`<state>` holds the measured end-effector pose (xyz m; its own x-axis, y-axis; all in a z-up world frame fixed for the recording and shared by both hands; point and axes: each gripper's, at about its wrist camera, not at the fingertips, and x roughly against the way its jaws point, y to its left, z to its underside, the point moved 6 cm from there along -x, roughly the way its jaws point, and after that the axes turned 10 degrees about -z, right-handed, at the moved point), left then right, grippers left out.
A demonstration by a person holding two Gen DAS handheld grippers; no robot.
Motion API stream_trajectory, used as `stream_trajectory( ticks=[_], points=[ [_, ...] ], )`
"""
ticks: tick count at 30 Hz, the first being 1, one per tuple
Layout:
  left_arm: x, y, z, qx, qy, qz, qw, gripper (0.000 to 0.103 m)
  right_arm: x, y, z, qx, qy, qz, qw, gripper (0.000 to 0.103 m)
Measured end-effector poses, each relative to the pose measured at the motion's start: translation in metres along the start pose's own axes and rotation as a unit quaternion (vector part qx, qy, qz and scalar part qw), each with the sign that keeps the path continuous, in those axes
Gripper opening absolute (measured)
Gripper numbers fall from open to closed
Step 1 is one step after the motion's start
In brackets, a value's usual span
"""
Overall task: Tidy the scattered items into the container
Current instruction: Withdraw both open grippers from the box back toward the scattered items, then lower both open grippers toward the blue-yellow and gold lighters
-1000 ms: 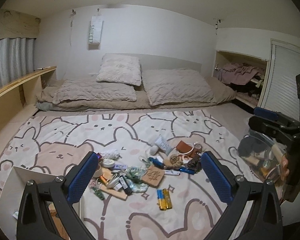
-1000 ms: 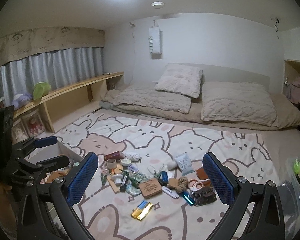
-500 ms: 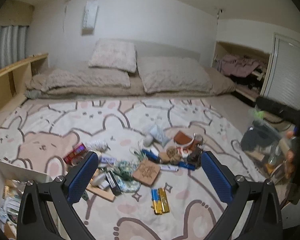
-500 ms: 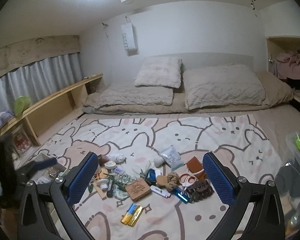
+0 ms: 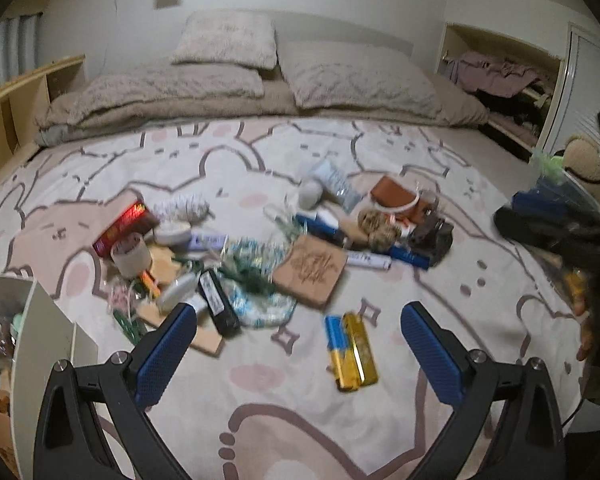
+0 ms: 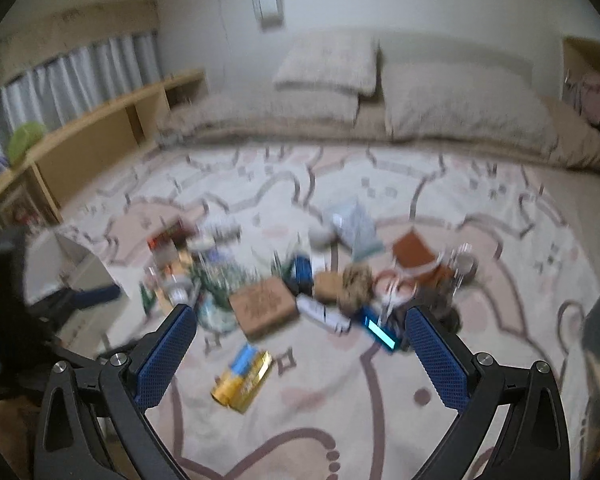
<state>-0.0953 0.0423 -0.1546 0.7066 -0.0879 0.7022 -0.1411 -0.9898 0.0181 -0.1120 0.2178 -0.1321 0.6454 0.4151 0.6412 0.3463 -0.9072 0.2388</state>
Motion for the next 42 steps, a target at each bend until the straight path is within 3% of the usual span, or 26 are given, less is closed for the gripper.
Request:
stream_trajectory(
  ticks=[5, 14, 19, 28, 37, 42],
  points=[
    [-0.014, -0.004, 0.019, -0.009, 0.027, 0.009, 0.9996, 0.102, -0.035, -0.005, 0.027, -0.007, 0.057, 0.015, 0.998, 0.103],
    [-0.036, -0.029, 0.052, -0.075, 0.069, 0.0, 0.9948, 0.102, -0.089, -0.01, 0.073, -0.003, 0.161, 0.038, 0.986, 0.103],
    [-0.044, -0.026, 0.06, -0.093, 0.081, -0.027, 0.992, 0.102, -0.103, -0.005, 0.078, 0.008, 0.179, 0.041, 0.983, 0.103],
    [-0.048, -0.027, 0.077, -0.148, 0.11, -0.041, 0.982, 0.102, -0.124, 0.001, 0.086, -0.002, 0.209, 0.036, 0.977, 0.103],
    [-0.051, -0.038, 0.084, -0.157, 0.118, -0.022, 0.9803, 0.103, -0.126, -0.002, 0.089, -0.031, 0.227, 0.018, 0.973, 0.103],
    [-0.055, -0.042, 0.088, -0.16, 0.126, -0.02, 0.9788, 0.103, -0.124, 0.008, 0.094, -0.007, 0.257, 0.007, 0.966, 0.103]
  ],
)
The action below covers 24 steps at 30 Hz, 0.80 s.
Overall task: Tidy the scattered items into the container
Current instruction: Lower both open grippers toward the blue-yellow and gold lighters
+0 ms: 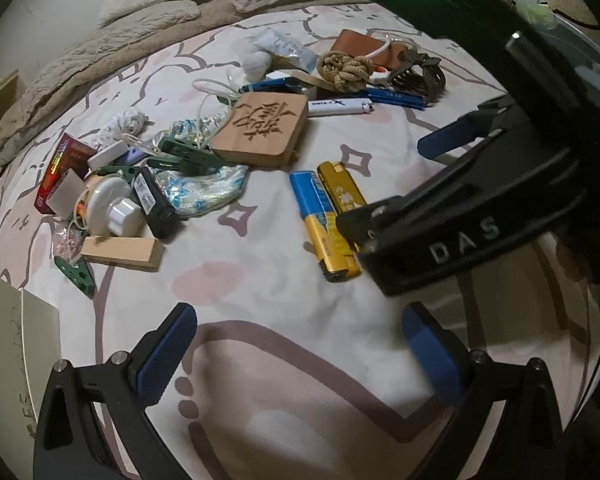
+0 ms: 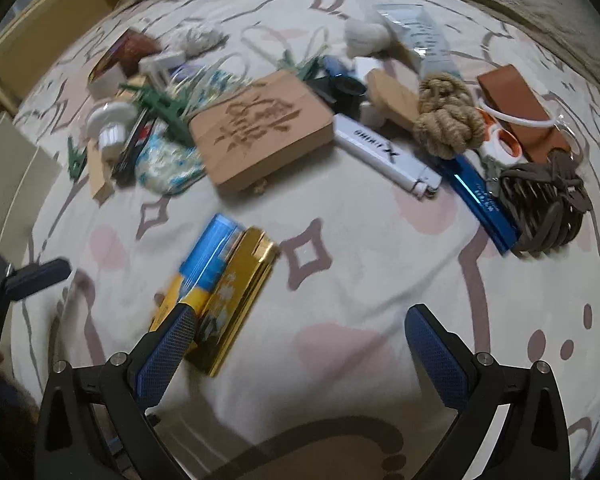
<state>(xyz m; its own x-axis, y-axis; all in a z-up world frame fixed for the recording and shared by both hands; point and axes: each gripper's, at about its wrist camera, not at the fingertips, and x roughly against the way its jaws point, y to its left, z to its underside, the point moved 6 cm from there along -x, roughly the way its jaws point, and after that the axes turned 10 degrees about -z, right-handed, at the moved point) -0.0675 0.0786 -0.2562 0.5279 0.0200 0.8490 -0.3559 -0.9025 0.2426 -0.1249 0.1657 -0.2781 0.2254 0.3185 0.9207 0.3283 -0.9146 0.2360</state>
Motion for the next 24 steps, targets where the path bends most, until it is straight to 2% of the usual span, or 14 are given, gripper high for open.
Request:
stream_trajectory(
  ticks=[10, 18, 24],
  points=[
    [-0.003, 0.0, 0.005, -0.011, 0.014, 0.005, 0.9998, 0.103, -0.002, 0.0, 0.001, 0.008, 0.012, -0.002, 1.0, 0.103],
    [-0.01, -0.001, -0.004, 0.008, 0.0, 0.003, 1.0, 0.103, 0.008, -0.017, 0.014, -0.003, 0.007, 0.012, 1.0, 0.103],
    [-0.02, 0.003, -0.012, 0.019, -0.009, -0.021, 0.9996, 0.103, 0.017, -0.034, 0.021, -0.018, -0.004, 0.017, 1.0, 0.103]
  ],
)
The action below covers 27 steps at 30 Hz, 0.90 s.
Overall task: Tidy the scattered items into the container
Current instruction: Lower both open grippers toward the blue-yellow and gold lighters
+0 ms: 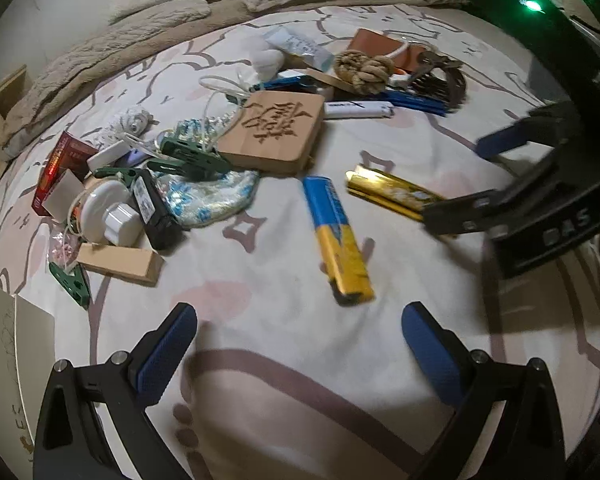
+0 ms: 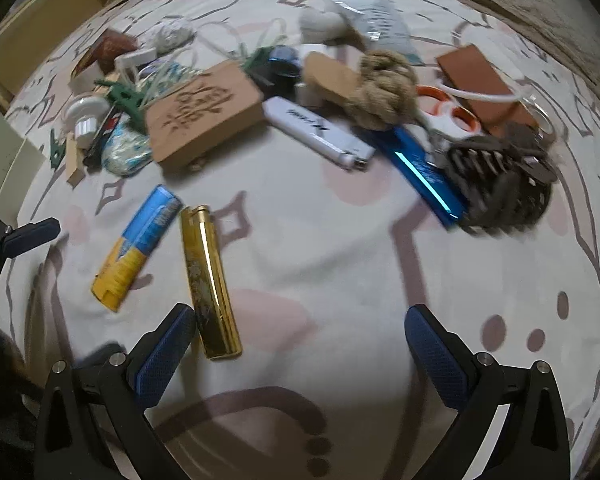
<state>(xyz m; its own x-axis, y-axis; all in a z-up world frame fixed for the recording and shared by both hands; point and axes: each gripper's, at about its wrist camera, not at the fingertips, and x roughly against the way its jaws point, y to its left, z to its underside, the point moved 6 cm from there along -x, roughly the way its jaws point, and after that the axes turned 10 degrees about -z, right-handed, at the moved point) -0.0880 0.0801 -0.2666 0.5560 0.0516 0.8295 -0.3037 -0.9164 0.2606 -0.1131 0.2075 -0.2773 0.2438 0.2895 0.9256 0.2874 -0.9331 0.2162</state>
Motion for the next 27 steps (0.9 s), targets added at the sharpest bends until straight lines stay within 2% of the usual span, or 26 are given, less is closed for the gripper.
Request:
stream_trajectory(
  ticks=[4, 8, 14, 18, 23, 25, 27],
  points=[
    [-0.001, 0.009, -0.007, 0.023, -0.011, -0.005, 0.9997, 0.103, 0.005, -0.011, 0.004, -0.015, -0.007, 0.009, 1.0, 0.103],
    [-0.003, 0.014, -0.01, 0.04, -0.015, -0.002, 0.9991, 0.103, 0.006, -0.034, 0.007, 0.006, -0.011, 0.061, 0.998, 0.103],
    [-0.007, 0.005, -0.01, 0.026, -0.011, 0.006, 0.9996, 0.103, 0.012, -0.051, 0.011, -0.023, -0.024, 0.066, 0.997, 0.103],
    [-0.011, 0.006, -0.011, 0.016, -0.013, -0.019, 0.9996, 0.103, 0.011, -0.053, 0.014, -0.026, -0.037, 0.066, 0.997, 0.103],
    [-0.013, 0.026, -0.011, 0.041, -0.009, -0.049, 0.9979, 0.103, 0.011, -0.053, 0.018, -0.021, -0.066, 0.081, 0.994, 0.103],
    [-0.015, 0.036, -0.012, 0.051, -0.009, -0.063, 0.9966, 0.103, 0.004, -0.073, 0.011, -0.026, -0.069, 0.08, 0.994, 0.103],
    [-0.016, 0.046, -0.012, 0.061, -0.008, -0.075, 0.9953, 0.103, 0.008, -0.062, 0.005, -0.027, -0.073, 0.078, 0.994, 0.103]
  ],
)
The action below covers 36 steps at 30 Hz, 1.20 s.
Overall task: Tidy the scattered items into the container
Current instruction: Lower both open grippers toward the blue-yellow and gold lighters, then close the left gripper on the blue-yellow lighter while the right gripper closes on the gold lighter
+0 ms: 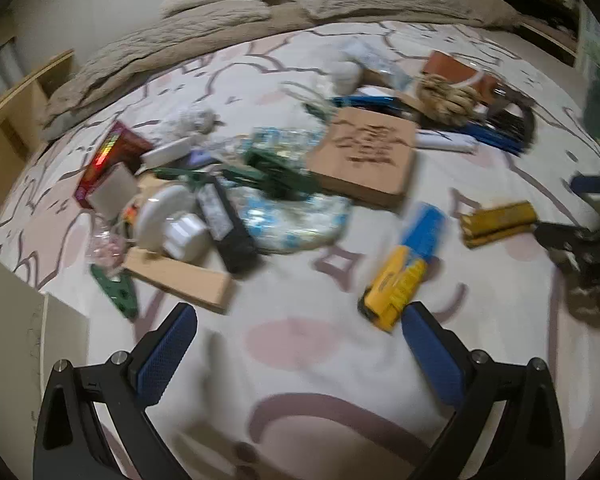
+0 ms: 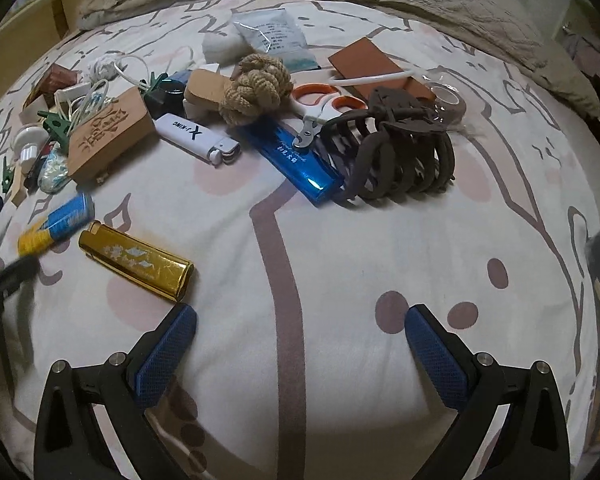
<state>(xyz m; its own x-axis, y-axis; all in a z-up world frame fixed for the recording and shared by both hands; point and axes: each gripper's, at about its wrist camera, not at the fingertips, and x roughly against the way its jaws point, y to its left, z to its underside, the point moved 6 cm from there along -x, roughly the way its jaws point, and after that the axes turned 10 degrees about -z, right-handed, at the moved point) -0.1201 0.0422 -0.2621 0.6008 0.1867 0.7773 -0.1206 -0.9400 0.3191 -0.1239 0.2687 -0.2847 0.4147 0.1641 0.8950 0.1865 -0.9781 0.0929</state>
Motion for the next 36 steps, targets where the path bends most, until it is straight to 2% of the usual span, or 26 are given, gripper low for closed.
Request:
stream_trajectory(
  ticks=[4, 10, 14, 19, 27, 36],
  points=[
    [-0.009, 0.017, -0.002, 0.018, 0.005, -0.02, 0.9996, 0.103, 0.001, 0.002, 0.002, 0.001, -0.011, 0.002, 1.0, 0.103],
    [-0.012, 0.027, 0.0, 0.041, 0.015, -0.008, 0.999, 0.103, 0.005, 0.003, 0.003, -0.015, -0.002, 0.002, 1.0, 0.103],
    [-0.003, 0.019, -0.001, 0.034, 0.008, 0.014, 0.9993, 0.103, 0.011, 0.017, -0.008, -0.045, -0.01, -0.058, 0.997, 0.103],
    [0.005, 0.0, 0.0, 0.017, 0.006, 0.044, 0.9989, 0.103, 0.013, 0.036, -0.023, -0.082, -0.016, -0.102, 0.991, 0.103],
    [0.005, -0.028, 0.004, 0.009, 0.01, 0.083, 0.9965, 0.103, -0.012, 0.058, -0.038, -0.104, 0.006, -0.096, 0.99, 0.103],
    [0.003, -0.03, 0.002, 0.028, 0.004, 0.093, 0.9952, 0.103, -0.025, 0.066, -0.044, -0.077, 0.019, -0.066, 0.995, 0.103]
  ],
)
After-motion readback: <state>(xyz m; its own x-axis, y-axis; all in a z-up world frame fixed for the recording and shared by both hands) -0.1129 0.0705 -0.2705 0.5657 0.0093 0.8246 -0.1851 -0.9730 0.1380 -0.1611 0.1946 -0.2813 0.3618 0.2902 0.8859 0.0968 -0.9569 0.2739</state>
